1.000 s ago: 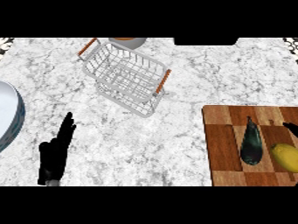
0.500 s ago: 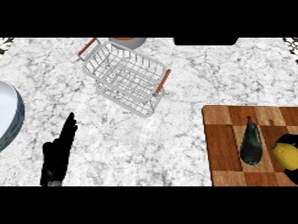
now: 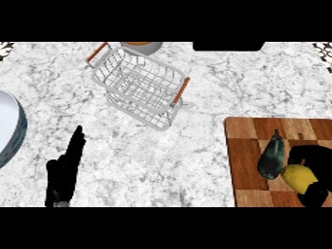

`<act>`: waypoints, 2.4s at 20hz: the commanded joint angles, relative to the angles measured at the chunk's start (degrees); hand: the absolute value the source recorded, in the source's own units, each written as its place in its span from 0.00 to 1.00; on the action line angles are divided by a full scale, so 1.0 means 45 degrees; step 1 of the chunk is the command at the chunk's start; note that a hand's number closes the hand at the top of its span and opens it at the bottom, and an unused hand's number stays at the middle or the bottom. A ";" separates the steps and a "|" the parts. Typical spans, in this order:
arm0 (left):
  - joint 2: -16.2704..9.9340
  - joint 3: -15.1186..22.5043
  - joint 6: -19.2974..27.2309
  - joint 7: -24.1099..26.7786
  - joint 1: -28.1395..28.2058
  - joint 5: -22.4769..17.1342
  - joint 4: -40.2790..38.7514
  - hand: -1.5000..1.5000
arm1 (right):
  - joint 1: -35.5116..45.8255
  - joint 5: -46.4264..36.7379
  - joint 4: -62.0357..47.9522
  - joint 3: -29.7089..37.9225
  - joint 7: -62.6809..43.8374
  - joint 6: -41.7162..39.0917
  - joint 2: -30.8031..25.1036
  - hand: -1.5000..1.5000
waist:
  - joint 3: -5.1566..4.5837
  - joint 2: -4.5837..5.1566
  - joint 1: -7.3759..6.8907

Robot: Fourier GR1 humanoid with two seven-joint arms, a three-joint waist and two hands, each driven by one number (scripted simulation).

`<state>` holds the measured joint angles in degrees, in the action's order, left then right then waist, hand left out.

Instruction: Pick the lemon from the cutting board and place it in the tiered basket

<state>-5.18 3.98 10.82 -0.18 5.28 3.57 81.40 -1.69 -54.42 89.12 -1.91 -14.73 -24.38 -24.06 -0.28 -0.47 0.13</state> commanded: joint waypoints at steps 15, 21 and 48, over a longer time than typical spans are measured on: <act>0.0011 -0.0134 0.0092 -0.0388 -0.0398 0.0130 -0.0493 0.50 | 0.1346 -0.2231 0.6087 -0.8726 -1.2603 0.4750 0.5331 1.00 | 0.0044 -0.0001 0.0070; 0.0023 -0.0002 0.0082 -0.0419 -0.0234 0.0248 -0.0376 0.50 | 0.3100 -0.4930 0.9339 -0.9765 -1.3960 0.3368 0.5338 1.00 | 0.0013 -0.0055 0.0156; -0.0057 -0.0052 -0.0331 -0.0427 -0.0235 0.0072 -0.0213 0.50 | 1.3262 -0.0878 0.1968 -0.3653 -1.4381 0.2531 0.5339 1.00 | 0.0032 0.0116 -0.0512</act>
<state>-4.78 4.43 10.33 -1.71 3.20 4.80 80.82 50.69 -62.63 105.32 -21.18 -68.49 -12.49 -0.64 -0.08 -0.05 -2.00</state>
